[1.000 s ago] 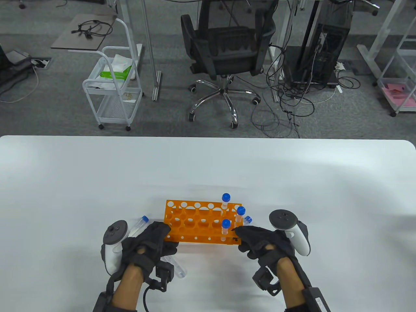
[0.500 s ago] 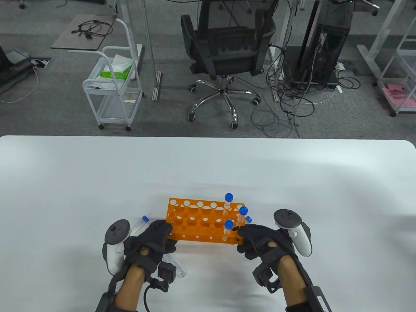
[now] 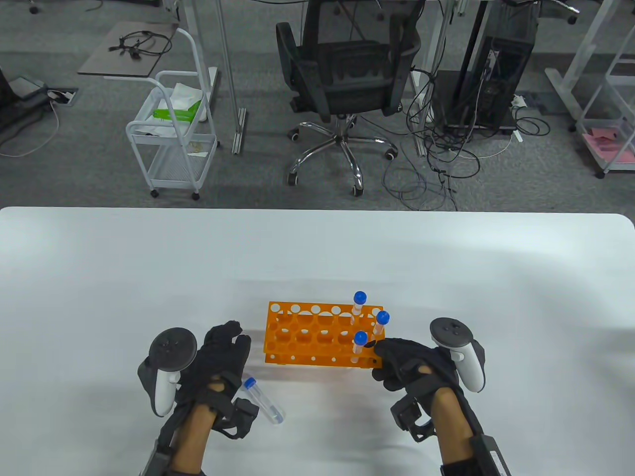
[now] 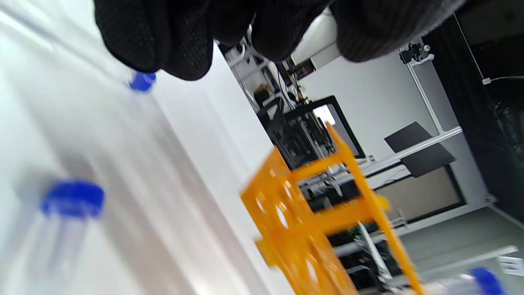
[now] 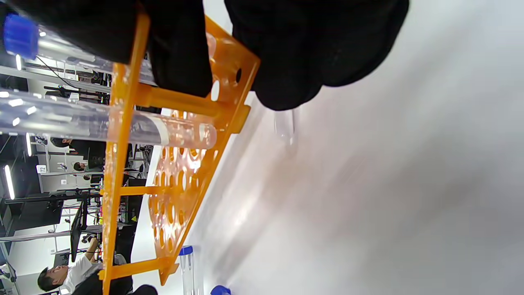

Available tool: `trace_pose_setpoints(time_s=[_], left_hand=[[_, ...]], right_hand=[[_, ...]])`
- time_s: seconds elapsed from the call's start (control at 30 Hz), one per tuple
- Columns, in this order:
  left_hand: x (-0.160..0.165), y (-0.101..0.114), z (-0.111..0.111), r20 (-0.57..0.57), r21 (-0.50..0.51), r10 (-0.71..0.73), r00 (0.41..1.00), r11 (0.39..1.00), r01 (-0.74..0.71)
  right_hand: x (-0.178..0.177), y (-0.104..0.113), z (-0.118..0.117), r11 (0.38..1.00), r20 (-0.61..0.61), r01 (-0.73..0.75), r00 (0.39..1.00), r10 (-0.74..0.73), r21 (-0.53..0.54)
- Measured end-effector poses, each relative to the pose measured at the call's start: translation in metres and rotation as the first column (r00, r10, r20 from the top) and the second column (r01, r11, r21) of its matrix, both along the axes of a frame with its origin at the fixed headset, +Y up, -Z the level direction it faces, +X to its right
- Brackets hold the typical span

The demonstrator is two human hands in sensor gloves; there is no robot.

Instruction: Insert test tubes into test tube rack (6 test tubes)

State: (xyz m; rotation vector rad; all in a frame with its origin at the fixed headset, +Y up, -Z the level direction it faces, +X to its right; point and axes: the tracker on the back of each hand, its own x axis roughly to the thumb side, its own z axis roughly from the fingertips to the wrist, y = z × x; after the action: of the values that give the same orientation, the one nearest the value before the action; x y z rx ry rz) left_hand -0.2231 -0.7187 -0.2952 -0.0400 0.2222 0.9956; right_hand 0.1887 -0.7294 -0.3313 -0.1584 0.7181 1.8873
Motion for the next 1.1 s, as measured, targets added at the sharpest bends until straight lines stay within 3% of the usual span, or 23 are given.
trace_pose_setpoints(time_s=[0.2,0.33,0.4,0.6,0.7,0.93,1.1], left_hand=[[-0.015,0.004,-0.006,-0.058,0.002,-0.282,0.958,0.959,0.282],[-0.021,0.004,-0.017,-0.05,-0.061,-0.403,0.914,0.915,0.4],[-0.023,0.007,-0.024,-0.068,-0.042,-0.448,0.892,0.894,0.446],[-0.011,-0.007,-0.051,0.113,-0.148,-0.633,0.766,0.752,0.643],[-0.007,-0.021,-0.063,0.2,-0.222,-0.657,0.727,0.692,0.687],[-0.001,-0.042,-0.078,0.304,-0.283,-0.661,0.686,0.625,0.727],[-0.001,-0.049,-0.081,0.317,-0.285,-0.666,0.675,0.612,0.737]], right_hand=[[0.001,0.0,0.0,1.0,0.004,0.002,1.0,-0.002,0.0],[0.002,0.0,0.0,1.0,0.005,0.006,1.0,-0.006,0.003],[0.002,-0.001,0.0,1.0,0.003,0.012,1.0,-0.012,0.001],[0.003,-0.001,0.0,1.0,0.002,0.005,1.0,-0.005,0.004],[0.003,-0.001,0.0,1.0,0.004,0.003,1.0,-0.003,0.01],[0.002,-0.002,0.001,1.0,-0.002,0.001,1.0,-0.001,0.013],[0.003,-0.003,0.001,1.0,0.002,-0.003,1.0,0.003,0.015]])
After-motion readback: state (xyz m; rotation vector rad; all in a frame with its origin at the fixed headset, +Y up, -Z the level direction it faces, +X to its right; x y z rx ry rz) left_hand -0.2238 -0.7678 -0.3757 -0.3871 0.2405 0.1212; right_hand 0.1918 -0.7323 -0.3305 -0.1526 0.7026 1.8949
